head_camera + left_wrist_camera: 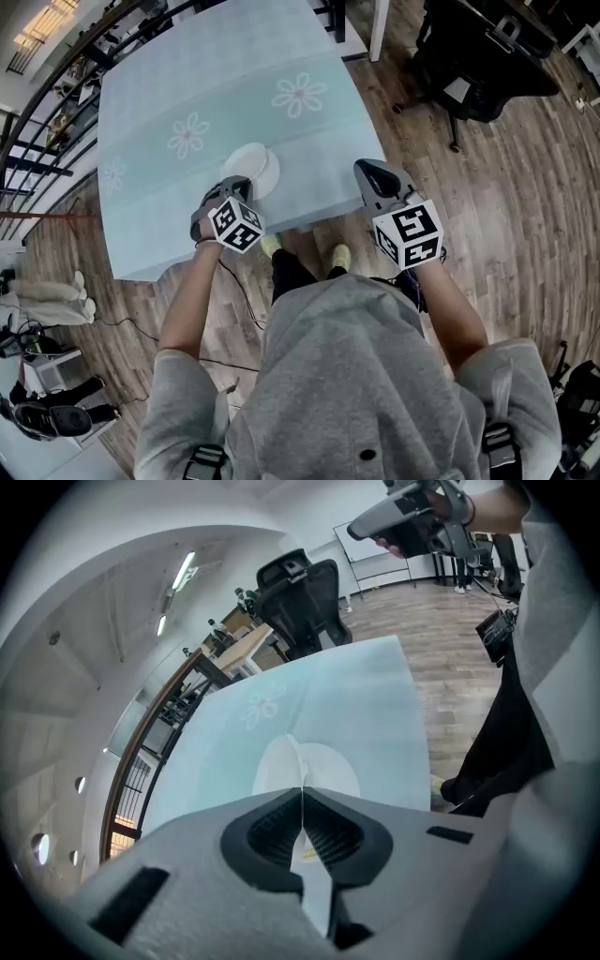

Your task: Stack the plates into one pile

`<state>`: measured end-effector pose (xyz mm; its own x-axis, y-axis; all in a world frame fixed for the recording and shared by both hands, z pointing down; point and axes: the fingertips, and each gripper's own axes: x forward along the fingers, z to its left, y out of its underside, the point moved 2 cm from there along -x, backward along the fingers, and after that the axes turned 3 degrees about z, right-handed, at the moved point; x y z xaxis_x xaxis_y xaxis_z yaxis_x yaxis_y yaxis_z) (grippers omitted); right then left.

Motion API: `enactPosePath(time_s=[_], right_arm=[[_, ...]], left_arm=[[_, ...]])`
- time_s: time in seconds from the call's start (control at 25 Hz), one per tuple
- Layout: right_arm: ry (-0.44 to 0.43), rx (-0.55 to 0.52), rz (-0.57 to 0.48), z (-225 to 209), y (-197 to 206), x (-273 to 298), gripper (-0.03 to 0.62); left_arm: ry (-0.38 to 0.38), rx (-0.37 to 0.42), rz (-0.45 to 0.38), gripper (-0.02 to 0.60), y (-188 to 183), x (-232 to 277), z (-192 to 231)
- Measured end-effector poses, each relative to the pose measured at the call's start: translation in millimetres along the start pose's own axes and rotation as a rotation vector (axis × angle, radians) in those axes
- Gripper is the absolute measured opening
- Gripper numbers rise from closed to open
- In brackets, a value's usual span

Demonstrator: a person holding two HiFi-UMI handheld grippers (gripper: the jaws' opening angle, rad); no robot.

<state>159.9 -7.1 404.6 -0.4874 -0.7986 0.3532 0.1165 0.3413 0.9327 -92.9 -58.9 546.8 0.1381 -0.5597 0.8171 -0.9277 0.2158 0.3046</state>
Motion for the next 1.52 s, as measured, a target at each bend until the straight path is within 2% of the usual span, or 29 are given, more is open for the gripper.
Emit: enactPosePath(time_s=[0.16, 0.28, 0.48, 0.52, 0.6, 0.68, 0.76, 0.88, 1.0, 1.04, 1.16, 1.36, 1.52], right_arm=[[0.002, -0.004, 0.010, -4, 10, -7, 0.025], [0.004, 0.000, 0.025, -5, 18, -12, 0.025], [0.022, 0.004, 0.033, -2, 22, -15, 0.025], [0.024, 0.000, 0.031, -1, 21, -14, 0.025], [0.031, -0.010, 0.028, -1, 19, -17, 0.025], [0.043, -0.014, 0.028, -3, 20, -25, 0.025], [0.056, -0.008, 0.020, -4, 18, -35, 0.025], [0.065, 0.007, -0.003, 2, 14, -53, 0.025], [0.063, 0.014, -0.012, 16, 14, -70, 0.025], [0.063, 0.013, -0.014, 21, 16, -75, 0.025], [0.062, 0.015, -0.008, 40, 29, -87, 0.025], [0.041, 0.002, -0.004, 82, 42, -100, 0.025], [-0.013, -0.001, -0.020, 120, 45, -118, 0.025]], left_arm=[[0.059, 0.009, 0.041, 0.020, 5, 17, -25], [0.077, 0.014, 0.059, 0.020, 9, 26, -38], [0.110, -0.023, 0.045, 0.028, 12, 34, -41], [0.122, -0.034, 0.043, 0.040, 14, 35, -40], [0.147, -0.063, 0.033, 0.114, 13, 35, -40], [0.151, -0.109, 0.013, 0.141, 12, 30, -38], [0.128, -0.179, -0.022, 0.141, 12, 17, -31], [0.028, -0.342, -0.132, 0.130, 14, -31, -13], [-0.110, -0.538, -0.257, 0.030, 29, -101, -6], [-0.138, -0.600, -0.294, 0.022, 36, -122, -10], [-0.158, -0.742, -0.383, 0.020, 52, -170, -44], [-0.203, -0.929, -0.449, 0.019, 75, -223, -97], [-0.195, -1.009, -0.452, 0.019, 89, -248, -140]])
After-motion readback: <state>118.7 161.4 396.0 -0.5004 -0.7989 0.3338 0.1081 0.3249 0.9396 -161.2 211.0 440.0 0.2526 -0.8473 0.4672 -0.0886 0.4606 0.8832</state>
